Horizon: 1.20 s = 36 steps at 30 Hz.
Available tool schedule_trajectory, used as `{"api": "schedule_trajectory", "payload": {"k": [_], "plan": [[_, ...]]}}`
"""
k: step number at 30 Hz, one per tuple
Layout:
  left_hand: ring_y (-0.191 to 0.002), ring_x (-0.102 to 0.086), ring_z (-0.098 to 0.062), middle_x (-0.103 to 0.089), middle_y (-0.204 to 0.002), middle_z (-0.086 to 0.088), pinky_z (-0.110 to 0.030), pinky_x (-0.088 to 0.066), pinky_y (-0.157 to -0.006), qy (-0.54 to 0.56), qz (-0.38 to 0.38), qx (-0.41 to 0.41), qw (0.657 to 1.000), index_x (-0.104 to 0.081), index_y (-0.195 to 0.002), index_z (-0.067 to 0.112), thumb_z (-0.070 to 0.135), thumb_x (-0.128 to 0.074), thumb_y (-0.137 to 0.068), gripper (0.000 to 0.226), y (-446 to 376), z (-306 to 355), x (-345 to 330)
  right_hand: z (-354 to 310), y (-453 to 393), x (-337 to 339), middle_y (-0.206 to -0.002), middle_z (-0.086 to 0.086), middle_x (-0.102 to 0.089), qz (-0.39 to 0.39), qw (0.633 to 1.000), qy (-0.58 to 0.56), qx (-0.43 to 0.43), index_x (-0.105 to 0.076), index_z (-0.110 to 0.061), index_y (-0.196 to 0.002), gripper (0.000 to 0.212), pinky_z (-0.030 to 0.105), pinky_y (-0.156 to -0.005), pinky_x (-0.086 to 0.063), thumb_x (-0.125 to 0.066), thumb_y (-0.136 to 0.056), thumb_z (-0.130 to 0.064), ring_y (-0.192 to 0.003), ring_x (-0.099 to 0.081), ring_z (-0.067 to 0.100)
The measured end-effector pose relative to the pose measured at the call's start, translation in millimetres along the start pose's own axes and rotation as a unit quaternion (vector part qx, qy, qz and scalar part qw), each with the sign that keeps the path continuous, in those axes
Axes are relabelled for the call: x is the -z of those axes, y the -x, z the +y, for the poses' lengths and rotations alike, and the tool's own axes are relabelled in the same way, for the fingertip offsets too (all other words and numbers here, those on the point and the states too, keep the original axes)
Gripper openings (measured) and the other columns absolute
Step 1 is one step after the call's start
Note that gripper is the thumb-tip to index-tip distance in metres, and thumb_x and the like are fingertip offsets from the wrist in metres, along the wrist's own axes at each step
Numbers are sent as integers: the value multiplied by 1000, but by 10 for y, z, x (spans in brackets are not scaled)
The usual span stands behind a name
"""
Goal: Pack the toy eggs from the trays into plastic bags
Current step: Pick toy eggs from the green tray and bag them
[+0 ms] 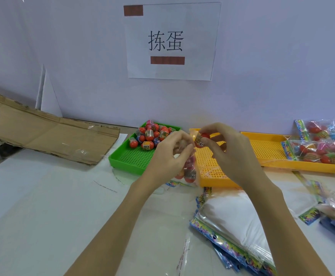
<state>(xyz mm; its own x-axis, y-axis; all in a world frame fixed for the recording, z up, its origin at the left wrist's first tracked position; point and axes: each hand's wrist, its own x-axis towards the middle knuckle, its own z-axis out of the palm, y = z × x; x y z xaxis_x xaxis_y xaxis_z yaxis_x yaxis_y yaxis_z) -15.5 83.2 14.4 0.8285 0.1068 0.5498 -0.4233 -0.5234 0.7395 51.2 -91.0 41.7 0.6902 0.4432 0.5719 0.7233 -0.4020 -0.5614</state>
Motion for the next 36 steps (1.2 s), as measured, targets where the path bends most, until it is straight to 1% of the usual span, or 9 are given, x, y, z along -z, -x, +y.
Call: {"api": "schedule_trajectory", "payload": {"k": [4, 8, 13, 16, 18, 22, 25, 31, 36], "plan": [[-59, -61, 6, -66, -104, -12, -6, -45, -58, 98, 0, 17, 995, -57, -111, 6, 15, -53, -110, 10, -1, 28, 17, -15, 6, 1, -101, -10, -73, 20, 993, -100, -53, -66, -22, -108, 14, 21, -53, -54, -73, -96, -21, -75, -72, 3], [-95, -70, -17, -63, -108, 10, -38, -56, -88, 88, -29, 37, 995, -58, -114, 22, 29, -51, -110, 10, 7, -15, 10, 3, 6, 6, -94, -7, -75, -2, 991, -111, -74, -69, -20, -101, 11, 19, -59, -55, -75, -94, -26, -70, -74, 4], [-49, -35, -2, -55, -82, 19, -13, -32, -49, 78, -65, 34, 994, -54, -114, 18, 23, -49, -111, 8, 31, -49, 14, 25, 30, -29, -81, -7, -79, -65, 987, -95, -109, -71, -18, -96, 13, 9, -56, -45, -72, -96, -30, -69, -74, 2], [-65, -60, 0, -61, -95, 5, -15, -50, -66, 102, -82, 56, 990, -56, -114, 15, 20, -53, -109, 7, 36, -54, 17, 8, 71, -80, -71, -8, -77, -68, 986, -76, -130, -72, -21, -87, 17, 10, -51, -45, -75, -93, -36, -66, -73, 0], [-88, -73, -24, -67, -106, -5, -40, -62, -85, 114, -85, 86, 986, -57, -117, 18, 20, -58, -107, 10, 32, -68, 0, 10, 97, -150, -72, -7, -77, -63, 984, -66, -151, -77, -21, -84, 21, 15, -61, -52, -74, -94, -39, -71, -73, 2], [-86, -73, -29, -69, -113, -2, -39, -61, -80, 93, -64, 111, 987, -60, -122, 25, 20, -63, -104, 18, 17, -120, -10, 60, 103, -170, -89, 0, -81, -174, 937, -203, -226, -80, -18, -105, 18, 22, -73, -58, -62, -104, -18, -87, -76, 10], [-96, -70, -30, -69, -113, 2, -40, -62, -85, 89, -41, 132, 986, -63, -120, 26, 18, -61, -104, 18, 9, -159, 3, 119, 72, -117, -107, 3, -77, -221, 929, -219, -201, -67, -20, -124, 39, 23, -76, -59, -57, -98, 7, -97, -75, 7], [-70, -69, -10, -69, -110, 4, -24, -56, -68, 115, -20, 167, 979, -64, -117, 32, 14, -61, -103, 24, 1, -166, 8, 96, 110, -317, -103, -14, -63, -194, 973, -88, -84, -41, -37, -135, 76, 11, -74, -51, -89, -75, -45, -97, -61, -7], [-80, -74, -15, -69, -113, -2, -30, -63, -73, 164, -13, 197, 966, -63, -119, 31, 12, -68, -99, 28, -16, -173, 17, 71, 157, -582, -120, -9, -54, -141, 990, -15, -21, -33, -33, -149, 86, 13, -79, -45, -85, -81, -34, -105, -56, 3]]}}
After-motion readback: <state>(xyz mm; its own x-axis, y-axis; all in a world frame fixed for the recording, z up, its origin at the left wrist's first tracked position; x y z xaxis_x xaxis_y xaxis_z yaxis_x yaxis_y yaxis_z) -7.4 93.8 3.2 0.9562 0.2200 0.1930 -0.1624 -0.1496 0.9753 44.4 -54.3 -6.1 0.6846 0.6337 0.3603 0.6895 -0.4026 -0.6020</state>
